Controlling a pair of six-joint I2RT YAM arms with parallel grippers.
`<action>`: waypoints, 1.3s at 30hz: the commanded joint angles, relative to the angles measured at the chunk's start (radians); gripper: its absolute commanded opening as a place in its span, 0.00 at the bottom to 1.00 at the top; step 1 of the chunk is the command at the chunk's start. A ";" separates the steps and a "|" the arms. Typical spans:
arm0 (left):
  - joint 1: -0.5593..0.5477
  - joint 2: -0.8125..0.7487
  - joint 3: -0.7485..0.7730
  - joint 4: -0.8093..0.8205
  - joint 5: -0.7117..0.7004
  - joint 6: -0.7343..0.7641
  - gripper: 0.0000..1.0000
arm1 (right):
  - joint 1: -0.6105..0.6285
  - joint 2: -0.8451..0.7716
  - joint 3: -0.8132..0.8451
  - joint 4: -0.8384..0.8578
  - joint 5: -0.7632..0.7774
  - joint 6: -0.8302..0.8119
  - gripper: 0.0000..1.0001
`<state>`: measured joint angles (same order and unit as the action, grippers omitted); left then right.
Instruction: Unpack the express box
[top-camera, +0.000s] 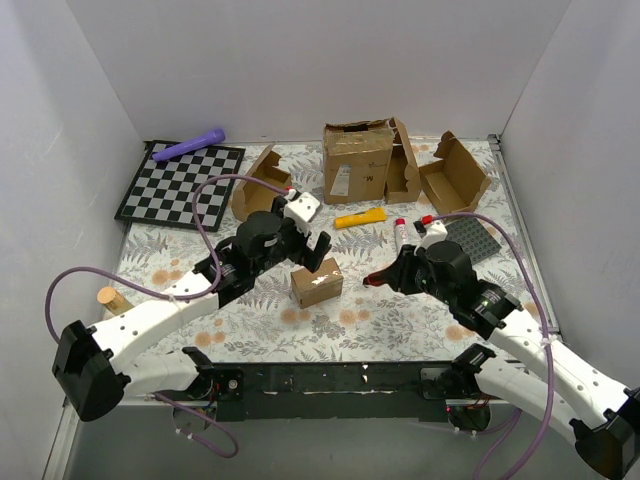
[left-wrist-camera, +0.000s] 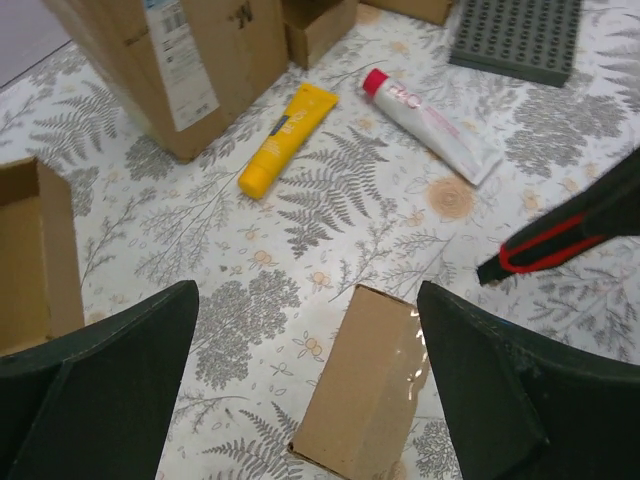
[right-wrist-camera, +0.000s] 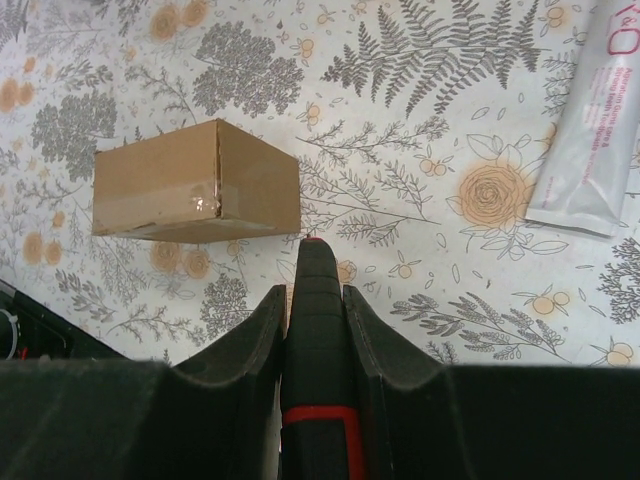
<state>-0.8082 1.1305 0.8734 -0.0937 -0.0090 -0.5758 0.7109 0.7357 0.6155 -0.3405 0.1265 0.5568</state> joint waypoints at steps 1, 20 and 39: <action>0.018 0.066 0.025 -0.105 -0.245 -0.241 0.89 | 0.002 0.030 0.038 0.087 -0.108 -0.067 0.01; 0.110 0.361 0.067 -0.190 -0.221 -0.444 0.51 | 0.032 0.373 0.138 0.199 -0.274 -0.067 0.01; 0.004 0.232 -0.051 -0.181 -0.108 -0.570 0.11 | 0.030 0.580 0.309 0.222 -0.156 -0.120 0.01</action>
<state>-0.7708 1.4387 0.8421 -0.2817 -0.1284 -1.0882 0.7403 1.2861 0.8383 -0.1970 -0.0383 0.4702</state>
